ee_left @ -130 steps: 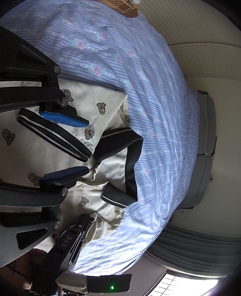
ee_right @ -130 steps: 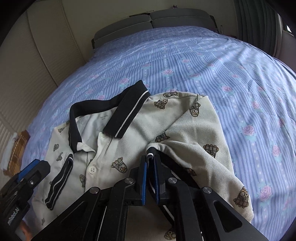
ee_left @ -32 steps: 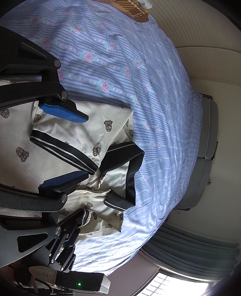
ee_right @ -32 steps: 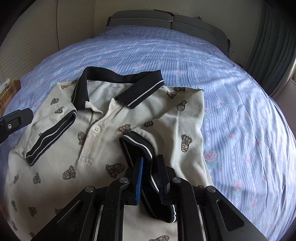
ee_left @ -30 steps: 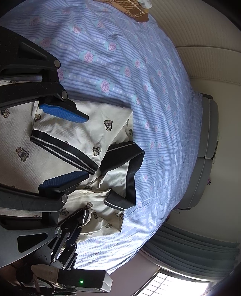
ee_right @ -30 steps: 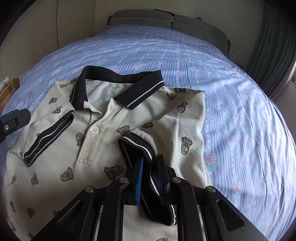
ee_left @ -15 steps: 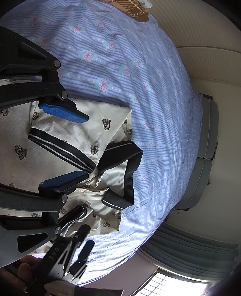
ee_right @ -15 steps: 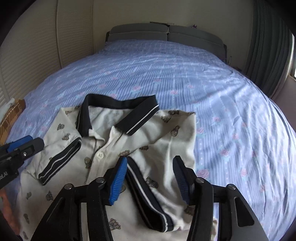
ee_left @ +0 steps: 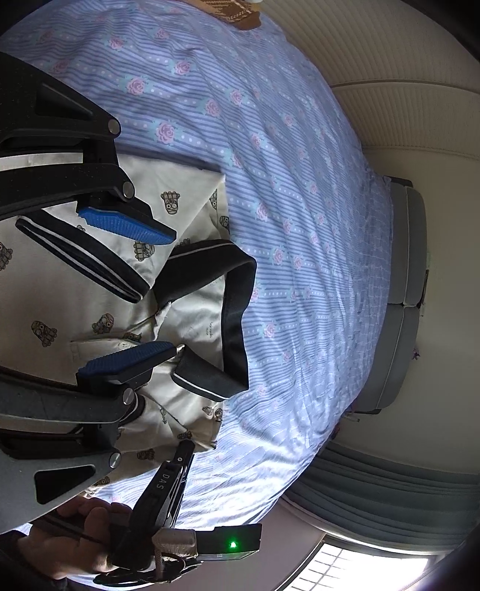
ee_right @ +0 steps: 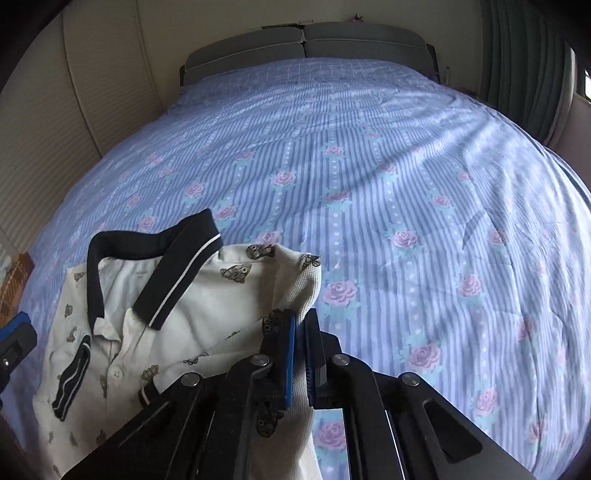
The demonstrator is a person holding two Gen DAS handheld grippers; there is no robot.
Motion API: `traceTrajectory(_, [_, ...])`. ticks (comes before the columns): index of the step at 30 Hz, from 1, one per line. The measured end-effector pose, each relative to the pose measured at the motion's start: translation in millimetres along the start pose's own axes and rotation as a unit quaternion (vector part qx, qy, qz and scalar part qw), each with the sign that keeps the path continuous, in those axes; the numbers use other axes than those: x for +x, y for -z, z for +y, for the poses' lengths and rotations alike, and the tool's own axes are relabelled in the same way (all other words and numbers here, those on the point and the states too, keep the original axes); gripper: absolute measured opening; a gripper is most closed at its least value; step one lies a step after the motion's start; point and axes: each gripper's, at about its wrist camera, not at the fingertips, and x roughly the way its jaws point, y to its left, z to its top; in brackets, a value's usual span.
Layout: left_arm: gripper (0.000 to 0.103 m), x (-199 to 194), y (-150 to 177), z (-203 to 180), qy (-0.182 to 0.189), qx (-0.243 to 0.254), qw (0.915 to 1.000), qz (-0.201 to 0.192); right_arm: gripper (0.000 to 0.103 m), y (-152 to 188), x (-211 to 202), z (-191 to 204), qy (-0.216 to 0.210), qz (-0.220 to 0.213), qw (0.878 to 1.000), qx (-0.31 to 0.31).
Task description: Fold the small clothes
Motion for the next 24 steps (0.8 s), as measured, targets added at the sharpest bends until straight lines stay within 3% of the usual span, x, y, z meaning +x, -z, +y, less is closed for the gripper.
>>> traceTrajectory(9, [0.054,17,-2,-7,-0.007,0.01,0.9999,0.008,0.005,-3,15,-25,0.002,0.003,1.0,0.017])
traceTrajectory(10, [0.054,18,-1,-6,-0.006,0.009,0.9999,0.009,0.007,-3,12,-26,0.006,-0.001,1.0,0.021])
traceTrajectory(12, [0.054,16,1,-5,-0.006,0.01,0.9999,0.01,0.024,-1,3,-30,0.006,-0.01,0.999,0.036])
traceTrajectory(13, [0.054,14,2,-5,-0.006,0.011,0.9999,0.009,0.025,1,-6,-31,0.004,-0.02,0.999,0.038])
traceTrajectory(17, [0.054,2,8,0,-0.005,0.013,0.9999,0.006,0.026,14,-37,-16,0.002,-0.04,0.999,0.01])
traceTrajectory(24, [0.054,-21,23,9,-0.008,0.021,0.9997,0.004,0.026,58,-68,26,-0.013,-0.02,0.998,-0.052])
